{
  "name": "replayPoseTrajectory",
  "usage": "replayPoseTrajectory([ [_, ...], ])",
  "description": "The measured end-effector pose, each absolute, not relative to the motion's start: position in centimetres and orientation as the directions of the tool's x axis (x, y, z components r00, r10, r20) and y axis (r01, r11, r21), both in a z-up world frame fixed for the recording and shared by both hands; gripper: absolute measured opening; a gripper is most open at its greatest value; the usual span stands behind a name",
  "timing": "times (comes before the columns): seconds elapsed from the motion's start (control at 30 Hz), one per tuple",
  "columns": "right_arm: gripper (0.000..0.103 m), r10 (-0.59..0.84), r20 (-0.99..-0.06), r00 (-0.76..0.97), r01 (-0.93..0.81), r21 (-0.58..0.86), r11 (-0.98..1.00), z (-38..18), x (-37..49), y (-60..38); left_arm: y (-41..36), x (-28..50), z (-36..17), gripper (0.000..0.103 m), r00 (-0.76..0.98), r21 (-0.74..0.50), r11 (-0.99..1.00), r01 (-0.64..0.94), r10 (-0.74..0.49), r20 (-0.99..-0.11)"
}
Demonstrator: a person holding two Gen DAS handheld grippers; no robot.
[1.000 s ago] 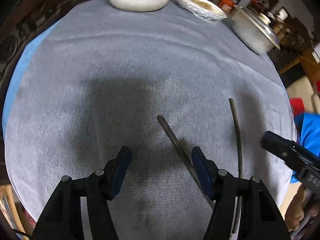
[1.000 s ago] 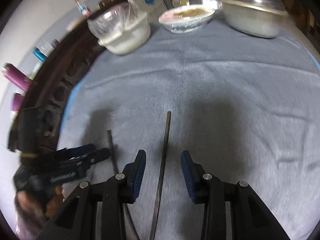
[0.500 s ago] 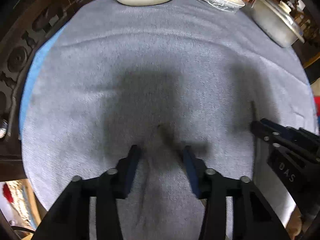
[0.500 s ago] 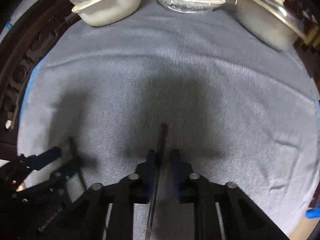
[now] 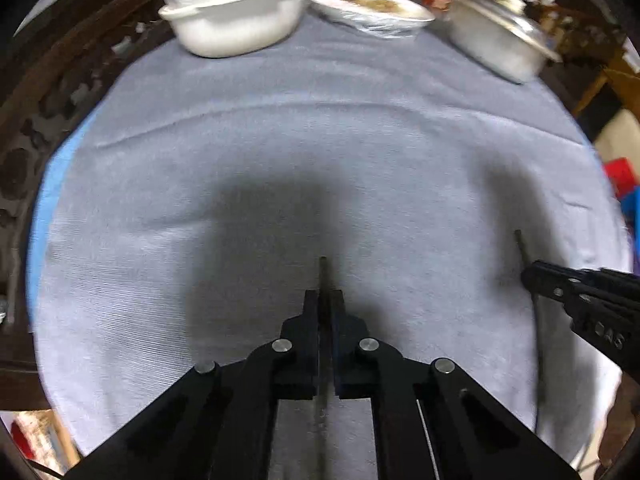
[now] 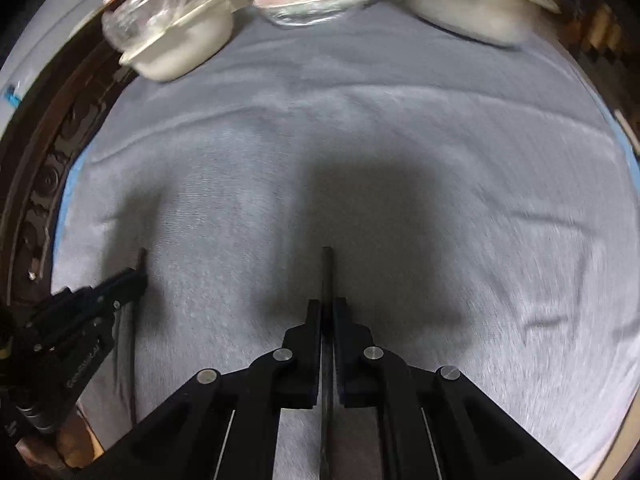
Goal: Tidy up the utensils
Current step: 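Lift both dark chopsticks off the cloth with both tools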
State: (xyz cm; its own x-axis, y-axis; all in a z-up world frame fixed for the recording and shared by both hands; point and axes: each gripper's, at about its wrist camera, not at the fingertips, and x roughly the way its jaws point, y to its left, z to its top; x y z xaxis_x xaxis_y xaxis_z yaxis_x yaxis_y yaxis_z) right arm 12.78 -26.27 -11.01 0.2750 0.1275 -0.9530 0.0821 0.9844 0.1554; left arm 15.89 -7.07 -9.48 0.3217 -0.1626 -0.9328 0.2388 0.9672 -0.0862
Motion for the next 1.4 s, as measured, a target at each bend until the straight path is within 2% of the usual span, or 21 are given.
replayPoseTrajectory([
  [0.23,0.006,0.160,-0.903,0.398,0.144,0.233,0.962,-8.9,8.5,-30.6,-4.3,13.4,-7.1,0.005,0.398,-0.147,0.965,0.218,-0.225,-0.889],
  [0.5,0.006,0.071,-0.769,0.636,0.156,0.218,0.963,-1.9,2.0,-32.2,-1.5,9.2,-0.7,0.005,0.578,-0.154,0.967,0.204,-0.246,-0.778],
  [0.73,0.006,0.018,-0.665,0.747,0.162,0.207,0.965,2.3,-1.8,-29.8,-0.5,4.4,2.9,0.005,0.665,-0.148,0.970,0.193,-0.240,-0.707],
  [1.17,0.006,-0.014,-0.508,0.861,0.133,0.200,0.971,7.7,-9.6,-28.4,0.0,-2.5,8.5,0.005,0.802,-0.057,0.986,0.159,-0.163,-0.575],
  [1.4,0.006,0.005,-0.442,0.897,0.104,0.222,0.970,10.2,-12.2,-28.1,0.1,-4.0,10.1,0.005,0.823,-0.053,0.986,0.160,-0.163,-0.544],
])
